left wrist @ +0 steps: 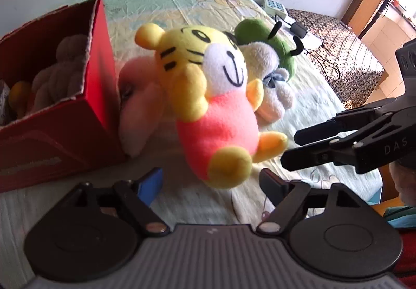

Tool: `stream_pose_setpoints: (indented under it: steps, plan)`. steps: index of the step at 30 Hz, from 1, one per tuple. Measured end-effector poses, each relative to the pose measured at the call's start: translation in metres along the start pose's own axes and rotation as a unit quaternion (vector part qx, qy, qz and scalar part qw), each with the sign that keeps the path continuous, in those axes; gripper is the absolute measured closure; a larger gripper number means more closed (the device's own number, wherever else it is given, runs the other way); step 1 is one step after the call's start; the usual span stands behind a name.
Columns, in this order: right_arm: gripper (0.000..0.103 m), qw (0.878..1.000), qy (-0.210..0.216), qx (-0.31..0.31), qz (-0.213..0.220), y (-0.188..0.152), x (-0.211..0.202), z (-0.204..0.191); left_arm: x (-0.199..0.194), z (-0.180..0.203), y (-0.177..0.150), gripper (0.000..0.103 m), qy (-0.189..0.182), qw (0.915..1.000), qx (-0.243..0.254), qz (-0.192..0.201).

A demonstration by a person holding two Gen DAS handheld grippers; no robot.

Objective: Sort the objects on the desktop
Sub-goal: 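Grasp the yellow tiger plush in pink shirt with the left gripper, then lift the tiger plush with the left gripper and carry it to the box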

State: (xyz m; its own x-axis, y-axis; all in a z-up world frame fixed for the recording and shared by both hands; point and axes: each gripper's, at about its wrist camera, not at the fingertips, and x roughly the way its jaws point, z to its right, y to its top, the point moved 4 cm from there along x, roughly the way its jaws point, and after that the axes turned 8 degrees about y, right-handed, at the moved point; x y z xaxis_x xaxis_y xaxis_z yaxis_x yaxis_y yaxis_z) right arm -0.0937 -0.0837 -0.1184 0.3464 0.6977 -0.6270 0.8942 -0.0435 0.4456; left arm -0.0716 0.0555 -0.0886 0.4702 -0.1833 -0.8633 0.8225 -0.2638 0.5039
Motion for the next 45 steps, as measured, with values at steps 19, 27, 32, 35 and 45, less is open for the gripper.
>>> stream_pose_setpoints:
  steps: [19,27,32,35,45]
  plan:
    - [0.05,0.988,0.101,0.102,0.048,0.024,0.042,0.027,0.037,0.017,0.034,0.045,0.018,0.9998,-0.006,0.012]
    - [0.052,0.993,0.091,0.038,0.067,0.017,-0.002,-0.012,-0.017,0.042,0.029,0.045,-0.002,0.9981,0.021,0.057]
    - [0.052,0.993,0.085,0.01,0.083,0.022,-0.016,-0.035,-0.045,0.043,0.03,0.045,-0.01,0.9959,0.026,0.086]
    - [0.052,0.991,0.084,-0.006,0.101,0.033,-0.02,-0.049,-0.064,0.034,0.036,0.045,-0.011,0.9932,0.021,0.114]
    - [0.051,0.984,0.081,-0.066,0.146,0.085,0.026,-0.119,-0.105,-0.045,0.057,0.045,0.025,0.984,0.019,0.175]
